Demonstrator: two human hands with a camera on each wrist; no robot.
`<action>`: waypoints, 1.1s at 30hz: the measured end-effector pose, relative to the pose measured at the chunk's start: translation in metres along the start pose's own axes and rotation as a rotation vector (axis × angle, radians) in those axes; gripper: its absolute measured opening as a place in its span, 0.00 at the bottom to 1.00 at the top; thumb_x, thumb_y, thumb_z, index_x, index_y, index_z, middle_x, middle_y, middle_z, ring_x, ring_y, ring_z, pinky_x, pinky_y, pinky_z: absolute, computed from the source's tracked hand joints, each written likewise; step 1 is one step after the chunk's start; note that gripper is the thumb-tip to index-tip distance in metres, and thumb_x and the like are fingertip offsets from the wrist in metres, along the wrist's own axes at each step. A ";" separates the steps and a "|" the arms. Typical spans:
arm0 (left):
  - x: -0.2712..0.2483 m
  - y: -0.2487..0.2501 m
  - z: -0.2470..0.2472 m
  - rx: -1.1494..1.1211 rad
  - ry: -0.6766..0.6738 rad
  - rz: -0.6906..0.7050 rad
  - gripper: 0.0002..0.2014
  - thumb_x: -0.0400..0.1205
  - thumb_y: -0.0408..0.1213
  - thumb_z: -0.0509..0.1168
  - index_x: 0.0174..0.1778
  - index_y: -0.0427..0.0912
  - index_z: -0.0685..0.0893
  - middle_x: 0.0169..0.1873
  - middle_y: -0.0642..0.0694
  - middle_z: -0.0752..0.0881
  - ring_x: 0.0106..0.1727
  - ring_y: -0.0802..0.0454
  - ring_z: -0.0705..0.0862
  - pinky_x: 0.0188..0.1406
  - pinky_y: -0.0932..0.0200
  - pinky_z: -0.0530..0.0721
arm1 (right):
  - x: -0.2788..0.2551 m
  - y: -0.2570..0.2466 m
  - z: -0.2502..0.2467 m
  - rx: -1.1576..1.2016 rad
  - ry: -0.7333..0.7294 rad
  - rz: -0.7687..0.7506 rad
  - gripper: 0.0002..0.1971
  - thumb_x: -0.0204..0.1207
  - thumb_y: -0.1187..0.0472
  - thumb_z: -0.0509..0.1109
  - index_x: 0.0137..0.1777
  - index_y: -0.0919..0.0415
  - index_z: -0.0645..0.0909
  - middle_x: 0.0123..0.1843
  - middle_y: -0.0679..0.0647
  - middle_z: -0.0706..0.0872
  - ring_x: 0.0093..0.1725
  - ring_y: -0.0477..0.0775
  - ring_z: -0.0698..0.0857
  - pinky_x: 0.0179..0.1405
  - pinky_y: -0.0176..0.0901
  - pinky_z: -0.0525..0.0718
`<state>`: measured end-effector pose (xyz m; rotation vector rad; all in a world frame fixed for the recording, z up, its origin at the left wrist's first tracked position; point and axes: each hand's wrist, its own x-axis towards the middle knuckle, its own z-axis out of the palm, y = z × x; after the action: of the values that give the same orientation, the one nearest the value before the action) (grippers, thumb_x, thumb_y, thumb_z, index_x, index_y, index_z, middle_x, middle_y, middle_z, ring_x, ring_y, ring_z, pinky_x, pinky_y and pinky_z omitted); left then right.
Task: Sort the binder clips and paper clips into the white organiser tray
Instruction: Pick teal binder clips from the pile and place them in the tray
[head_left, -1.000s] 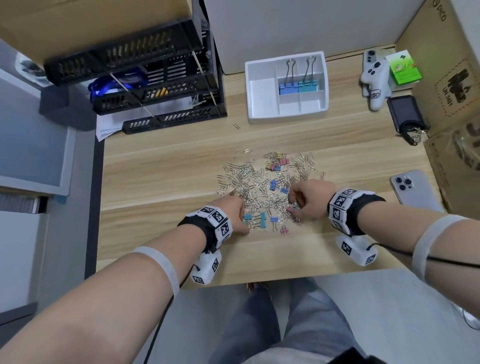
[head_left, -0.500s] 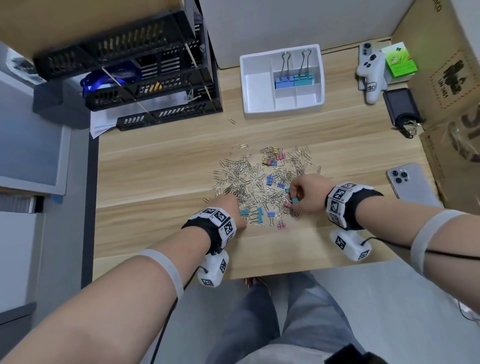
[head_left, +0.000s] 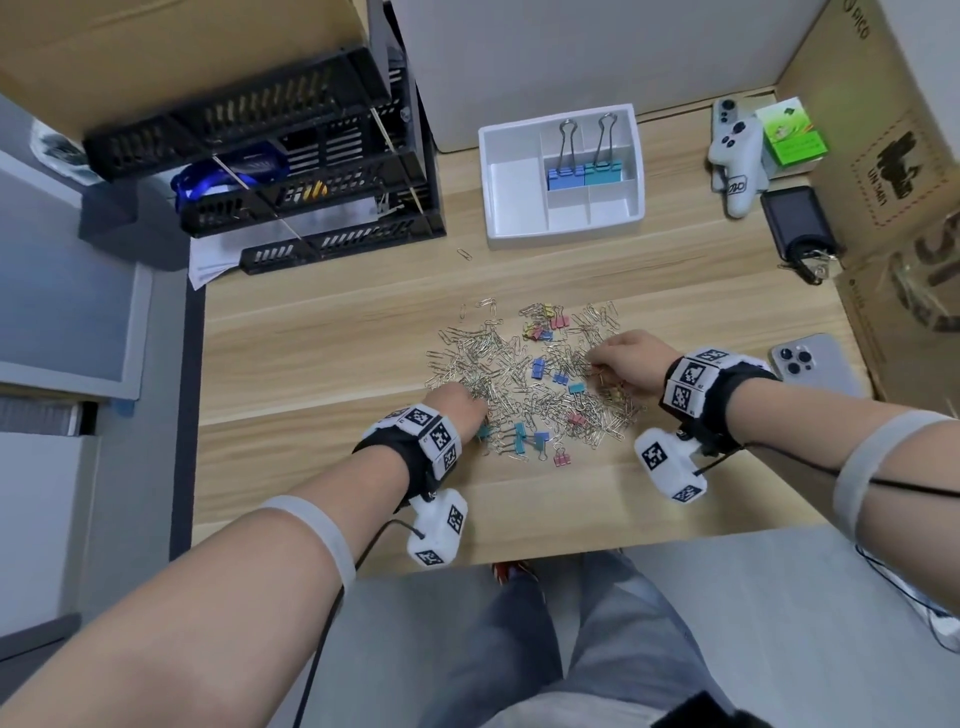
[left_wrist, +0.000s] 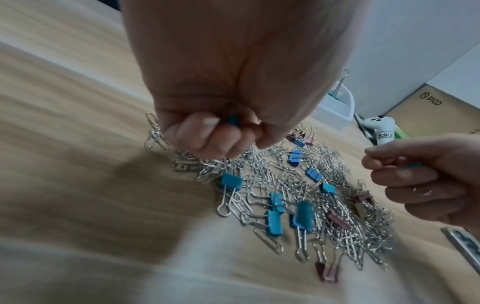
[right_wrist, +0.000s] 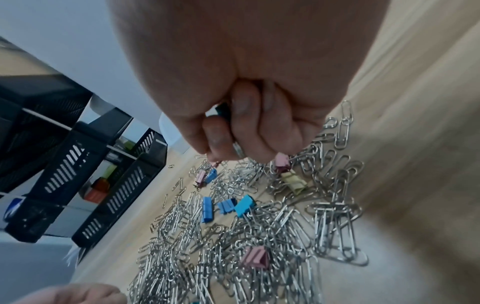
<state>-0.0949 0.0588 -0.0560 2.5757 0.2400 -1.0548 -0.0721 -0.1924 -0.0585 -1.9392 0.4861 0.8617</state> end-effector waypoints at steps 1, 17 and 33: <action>0.002 -0.001 0.001 -0.002 0.025 0.007 0.18 0.85 0.43 0.59 0.29 0.43 0.69 0.25 0.48 0.70 0.25 0.51 0.70 0.24 0.60 0.69 | 0.000 0.001 0.000 0.014 0.005 -0.001 0.09 0.81 0.54 0.68 0.41 0.57 0.83 0.31 0.53 0.86 0.18 0.49 0.70 0.16 0.33 0.65; 0.008 0.001 0.010 0.243 -0.006 0.289 0.09 0.75 0.37 0.69 0.48 0.48 0.78 0.40 0.49 0.83 0.42 0.49 0.83 0.34 0.57 0.80 | -0.001 0.002 0.002 -0.489 0.054 -0.255 0.06 0.78 0.53 0.69 0.44 0.55 0.83 0.38 0.49 0.88 0.35 0.50 0.85 0.31 0.39 0.81; 0.013 0.003 0.006 0.318 -0.034 0.381 0.09 0.75 0.46 0.71 0.46 0.50 0.80 0.35 0.55 0.82 0.39 0.53 0.82 0.28 0.62 0.74 | 0.013 -0.004 0.031 -0.654 0.060 -0.181 0.20 0.72 0.44 0.68 0.28 0.56 0.69 0.24 0.51 0.70 0.25 0.54 0.71 0.27 0.40 0.73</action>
<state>-0.0892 0.0539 -0.0681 2.7163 -0.4458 -1.0556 -0.0721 -0.1633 -0.0757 -2.5598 0.0487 0.9165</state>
